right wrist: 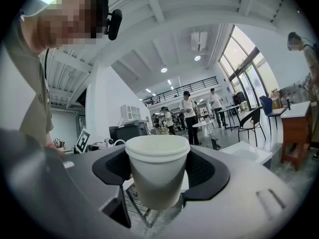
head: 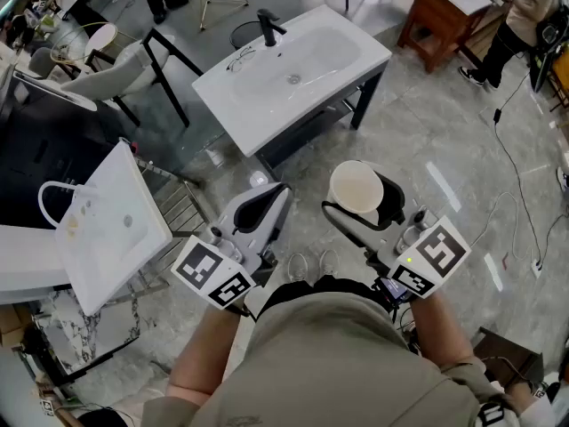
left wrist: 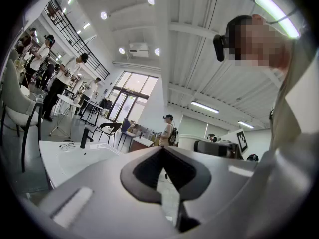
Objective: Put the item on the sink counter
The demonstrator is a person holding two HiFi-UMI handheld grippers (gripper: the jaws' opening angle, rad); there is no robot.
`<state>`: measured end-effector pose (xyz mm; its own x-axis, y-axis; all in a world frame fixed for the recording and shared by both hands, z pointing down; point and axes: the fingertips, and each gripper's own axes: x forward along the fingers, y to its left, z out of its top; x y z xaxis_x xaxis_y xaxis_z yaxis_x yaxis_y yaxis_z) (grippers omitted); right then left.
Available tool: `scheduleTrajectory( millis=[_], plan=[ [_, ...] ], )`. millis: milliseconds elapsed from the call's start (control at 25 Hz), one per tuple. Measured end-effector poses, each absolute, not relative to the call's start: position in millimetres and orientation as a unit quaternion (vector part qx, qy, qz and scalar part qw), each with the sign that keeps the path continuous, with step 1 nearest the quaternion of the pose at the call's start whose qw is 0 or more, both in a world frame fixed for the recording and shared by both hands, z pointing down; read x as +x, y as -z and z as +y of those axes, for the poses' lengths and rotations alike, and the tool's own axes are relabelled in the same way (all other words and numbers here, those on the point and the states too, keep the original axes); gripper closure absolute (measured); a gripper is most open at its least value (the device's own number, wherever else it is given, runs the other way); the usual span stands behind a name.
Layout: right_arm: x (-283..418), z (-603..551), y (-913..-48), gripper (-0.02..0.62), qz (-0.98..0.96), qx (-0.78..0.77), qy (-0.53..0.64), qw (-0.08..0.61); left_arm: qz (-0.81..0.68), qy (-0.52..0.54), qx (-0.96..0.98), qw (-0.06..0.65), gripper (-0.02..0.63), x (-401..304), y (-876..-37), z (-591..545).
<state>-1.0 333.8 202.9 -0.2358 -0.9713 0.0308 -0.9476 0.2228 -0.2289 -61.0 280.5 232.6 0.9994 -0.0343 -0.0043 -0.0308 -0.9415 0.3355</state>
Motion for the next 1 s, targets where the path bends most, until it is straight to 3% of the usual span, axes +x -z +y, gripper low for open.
scheduleTrajectory(
  millis=[1000],
  plan=[
    [28,334,-210,0.268,0.804,-0.583,0.101,0.064,-0.077,0.007,0.982,0.170,0.600,-45,-248,283]
  ],
)
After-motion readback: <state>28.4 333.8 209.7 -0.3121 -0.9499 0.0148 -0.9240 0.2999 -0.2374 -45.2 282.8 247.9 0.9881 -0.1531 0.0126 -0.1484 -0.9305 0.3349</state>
